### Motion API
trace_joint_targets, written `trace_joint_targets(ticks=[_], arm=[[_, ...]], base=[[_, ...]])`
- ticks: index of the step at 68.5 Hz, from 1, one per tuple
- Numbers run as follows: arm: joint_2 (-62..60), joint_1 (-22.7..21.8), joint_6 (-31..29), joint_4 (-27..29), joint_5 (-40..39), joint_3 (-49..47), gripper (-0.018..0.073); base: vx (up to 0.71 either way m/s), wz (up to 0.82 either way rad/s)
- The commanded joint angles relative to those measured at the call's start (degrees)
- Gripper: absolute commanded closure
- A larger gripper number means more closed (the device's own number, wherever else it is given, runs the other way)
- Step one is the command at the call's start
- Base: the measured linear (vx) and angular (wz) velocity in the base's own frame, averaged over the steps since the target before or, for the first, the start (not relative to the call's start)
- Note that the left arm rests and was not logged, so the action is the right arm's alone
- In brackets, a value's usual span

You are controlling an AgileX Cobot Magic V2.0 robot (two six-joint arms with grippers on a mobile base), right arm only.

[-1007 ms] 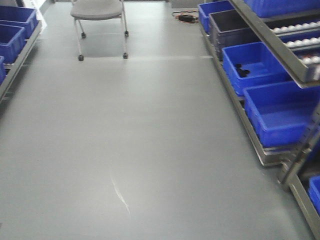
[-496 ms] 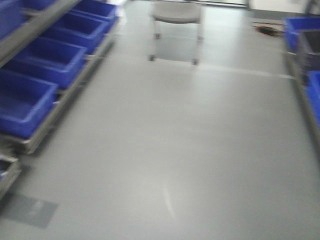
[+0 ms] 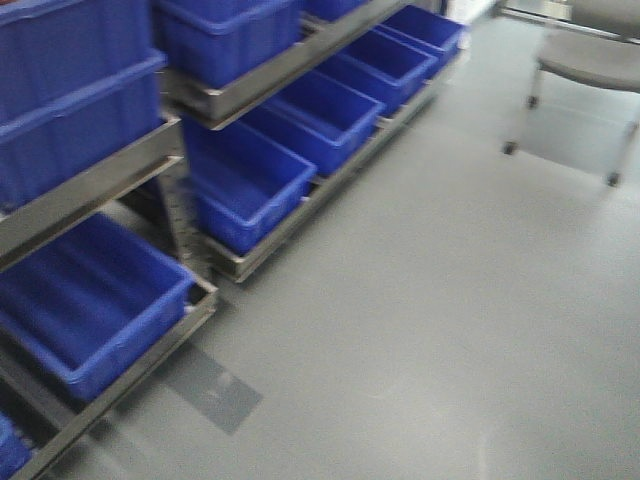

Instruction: Pour parts from conveyor to right shelf

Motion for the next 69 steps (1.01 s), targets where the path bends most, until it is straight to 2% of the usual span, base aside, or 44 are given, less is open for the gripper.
trace_joint_targets(ticks=[1, 69], arm=[[0.8, -0.3, -0.4, 0.3, -4.8, -1.6, 0.0568], [0.8, -0.3, -0.4, 0.3, -4.8, -1.6, 0.0568]], base=[[0.21, 0.81], [0.21, 0.78]])
